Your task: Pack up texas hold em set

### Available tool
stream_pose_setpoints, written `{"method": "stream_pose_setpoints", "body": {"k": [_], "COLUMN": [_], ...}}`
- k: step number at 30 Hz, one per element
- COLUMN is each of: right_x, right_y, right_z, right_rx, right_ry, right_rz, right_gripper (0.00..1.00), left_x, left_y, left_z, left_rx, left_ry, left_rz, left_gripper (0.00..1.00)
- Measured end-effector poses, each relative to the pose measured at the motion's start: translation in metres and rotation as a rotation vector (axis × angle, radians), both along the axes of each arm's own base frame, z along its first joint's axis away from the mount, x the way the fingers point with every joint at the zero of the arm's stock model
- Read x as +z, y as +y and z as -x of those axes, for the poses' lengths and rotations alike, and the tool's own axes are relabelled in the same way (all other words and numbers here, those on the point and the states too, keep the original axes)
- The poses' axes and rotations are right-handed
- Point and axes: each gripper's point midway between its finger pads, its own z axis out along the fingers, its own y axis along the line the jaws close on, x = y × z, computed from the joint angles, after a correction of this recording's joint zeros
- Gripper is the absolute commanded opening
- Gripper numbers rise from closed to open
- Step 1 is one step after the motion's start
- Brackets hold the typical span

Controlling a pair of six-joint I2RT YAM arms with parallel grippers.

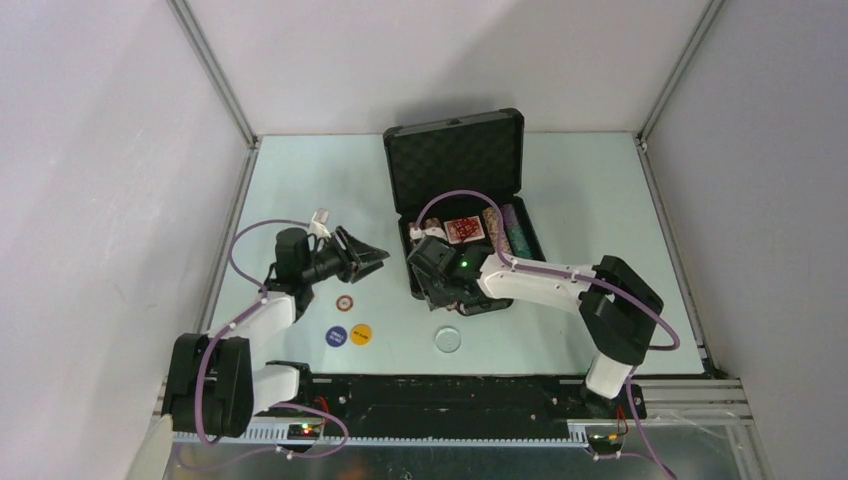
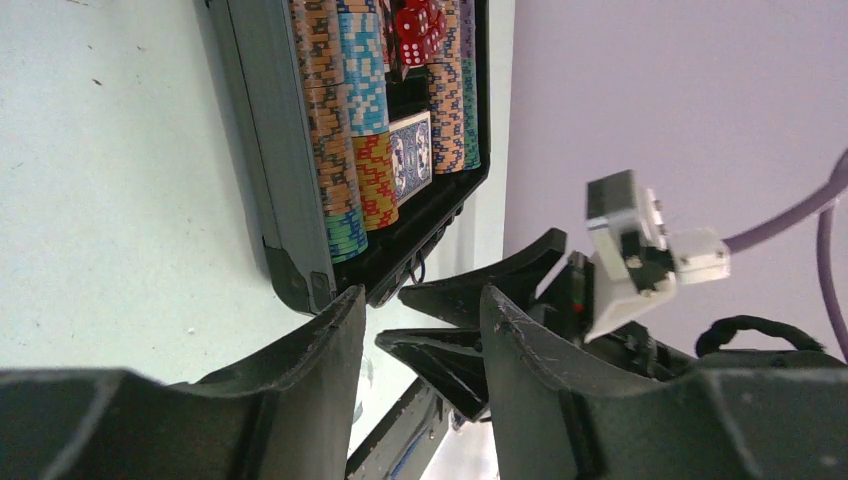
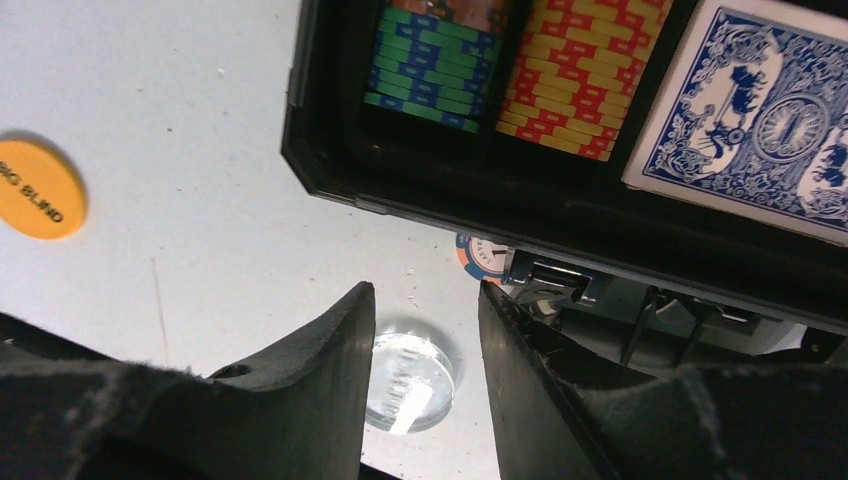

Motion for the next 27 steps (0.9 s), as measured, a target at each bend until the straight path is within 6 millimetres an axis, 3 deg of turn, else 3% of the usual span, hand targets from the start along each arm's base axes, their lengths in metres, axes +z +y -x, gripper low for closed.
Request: {"method": "stream_pose_setpoints", "body": {"k": [7,13,27], "right_x": [-0.024,-0.027,-0.03], "right_y": [-0.006,-0.004,-0.006], "right_z": [0.001,-0.013,-0.016], "right_rx": [-0.033,-0.072,-0.091], "right_ry": [0.026,0.012,0.058], "right_rz": [0.039,0.016,0.002], "right_gripper": [0.45,0.43,0.45], "left_x": [0.0,0.0,-0.001], "left_y": [0.0,0.0,0.0], "left_z": [0.0,0.0,0.0], "left_rx": [0.0,0.0,0.0], "left_ry": [0.001,0.001,0.002], "left_rz": [0.0,0.0,0.0], "left_gripper": [0.5,0.5,0.5]}}
